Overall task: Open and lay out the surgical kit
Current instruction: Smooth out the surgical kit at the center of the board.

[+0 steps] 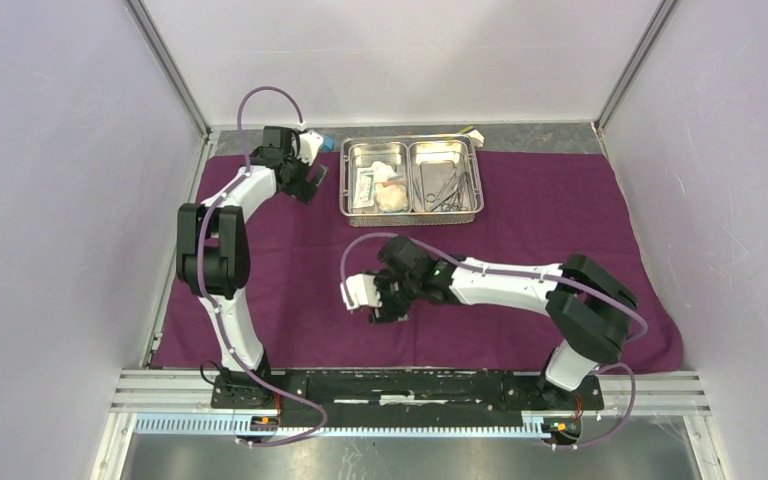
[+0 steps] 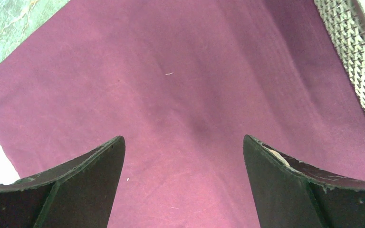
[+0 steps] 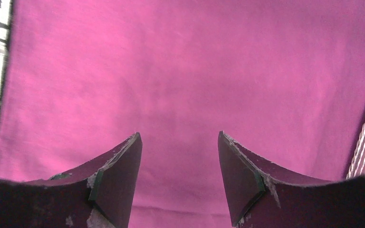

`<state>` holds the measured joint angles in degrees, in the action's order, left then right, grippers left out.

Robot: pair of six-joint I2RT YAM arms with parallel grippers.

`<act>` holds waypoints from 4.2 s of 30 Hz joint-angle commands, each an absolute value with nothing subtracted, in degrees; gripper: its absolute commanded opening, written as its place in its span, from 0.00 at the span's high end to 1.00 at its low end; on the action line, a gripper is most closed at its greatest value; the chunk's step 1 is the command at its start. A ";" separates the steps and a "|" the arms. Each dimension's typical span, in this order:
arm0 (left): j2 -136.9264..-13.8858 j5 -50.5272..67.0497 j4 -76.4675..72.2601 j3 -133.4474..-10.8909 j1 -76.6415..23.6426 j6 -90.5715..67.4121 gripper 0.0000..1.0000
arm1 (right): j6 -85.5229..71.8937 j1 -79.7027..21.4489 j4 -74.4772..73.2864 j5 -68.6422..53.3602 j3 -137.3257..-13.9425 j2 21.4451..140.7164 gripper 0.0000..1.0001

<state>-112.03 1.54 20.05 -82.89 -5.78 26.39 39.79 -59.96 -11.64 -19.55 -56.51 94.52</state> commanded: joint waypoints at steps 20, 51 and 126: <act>-88.05 5.62 23.62 -56.45 7.09 40.41 0.00 | 49.08 -35.58 -20.99 -22.05 -31.05 69.87 0.30; -73.14 1.36 22.54 -33.76 15.08 57.76 0.00 | 56.69 -16.22 -33.22 -25.96 -34.88 61.89 0.29; -110.57 -1.55 15.82 -55.01 20.89 42.34 0.25 | 53.35 10.17 -19.58 -23.73 -45.48 84.02 0.30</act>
<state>-104.81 9.61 9.23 -61.04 17.67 35.20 52.95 9.89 -20.71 -23.68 -44.16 83.42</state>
